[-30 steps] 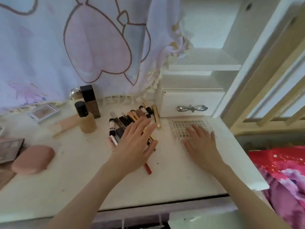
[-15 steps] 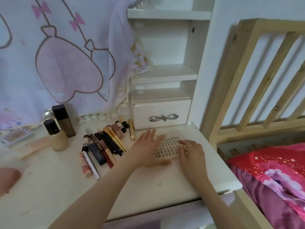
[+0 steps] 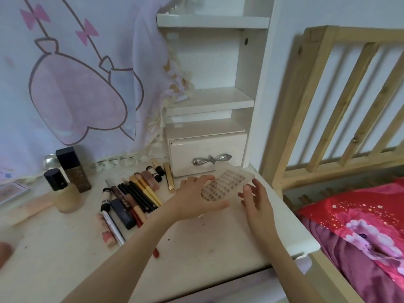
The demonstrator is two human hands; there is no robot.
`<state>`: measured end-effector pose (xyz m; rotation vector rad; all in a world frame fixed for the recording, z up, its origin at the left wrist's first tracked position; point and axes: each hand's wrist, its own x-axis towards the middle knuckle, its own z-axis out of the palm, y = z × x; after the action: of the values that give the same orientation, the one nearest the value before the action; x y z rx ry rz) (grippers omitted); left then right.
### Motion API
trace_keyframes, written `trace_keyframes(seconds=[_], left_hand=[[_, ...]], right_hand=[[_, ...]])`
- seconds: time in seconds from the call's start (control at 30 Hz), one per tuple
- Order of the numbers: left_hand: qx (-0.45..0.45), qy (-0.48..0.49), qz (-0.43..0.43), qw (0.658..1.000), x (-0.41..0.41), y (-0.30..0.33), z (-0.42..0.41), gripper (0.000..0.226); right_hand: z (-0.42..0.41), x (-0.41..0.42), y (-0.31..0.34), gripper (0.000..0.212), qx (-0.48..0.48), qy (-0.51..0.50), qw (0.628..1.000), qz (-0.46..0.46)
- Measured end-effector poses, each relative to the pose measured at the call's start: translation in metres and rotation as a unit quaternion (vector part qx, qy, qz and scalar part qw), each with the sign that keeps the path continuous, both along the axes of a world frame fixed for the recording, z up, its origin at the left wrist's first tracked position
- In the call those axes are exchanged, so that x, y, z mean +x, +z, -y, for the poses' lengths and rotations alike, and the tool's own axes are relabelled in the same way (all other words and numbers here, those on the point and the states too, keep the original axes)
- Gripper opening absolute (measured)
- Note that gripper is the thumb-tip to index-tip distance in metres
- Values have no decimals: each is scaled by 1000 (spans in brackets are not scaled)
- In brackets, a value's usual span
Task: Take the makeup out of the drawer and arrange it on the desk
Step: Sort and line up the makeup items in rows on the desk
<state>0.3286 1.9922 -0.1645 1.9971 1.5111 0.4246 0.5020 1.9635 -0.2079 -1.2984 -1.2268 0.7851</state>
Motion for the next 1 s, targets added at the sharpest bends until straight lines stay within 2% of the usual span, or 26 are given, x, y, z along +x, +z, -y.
trace_keyframes(seconds=[0.1,0.2,0.33,0.47,0.57,0.67,0.77,0.83,0.87,0.93,1.0], left_hand=[[-21,-6,82,996,-3,16,10,90],[-35,-29,130,991,-1,26,20,85],[-29,-49,142,988,-1,29,29,83],[-27,-44,123,991,-15,35,35,82],[-28,-40,118,992,-24,41,40,82],[-2,-39,93,995,-34,49,43,80],[46,-59,121,990,-46,63,47,50],[85,-63,151,983,-58,77,51,21],[120,-57,151,979,-64,85,53,14],[184,-6,158,970,-81,98,53,13],[188,72,219,955,-102,110,52,12]], right_hand=[[2,-3,2,62,24,119,992,-37],[5,-8,7,69,22,218,968,-124],[10,-17,12,79,-7,275,923,-268],[13,-31,19,81,-12,301,897,-324],[13,-41,29,83,-7,308,890,-336],[13,-51,39,76,0,306,897,-318],[13,-63,53,70,12,292,914,-282],[11,-72,62,54,17,276,924,-264],[9,-78,68,47,18,259,931,-258],[6,-91,82,32,25,219,943,-250],[5,-108,97,25,35,197,949,-242]])
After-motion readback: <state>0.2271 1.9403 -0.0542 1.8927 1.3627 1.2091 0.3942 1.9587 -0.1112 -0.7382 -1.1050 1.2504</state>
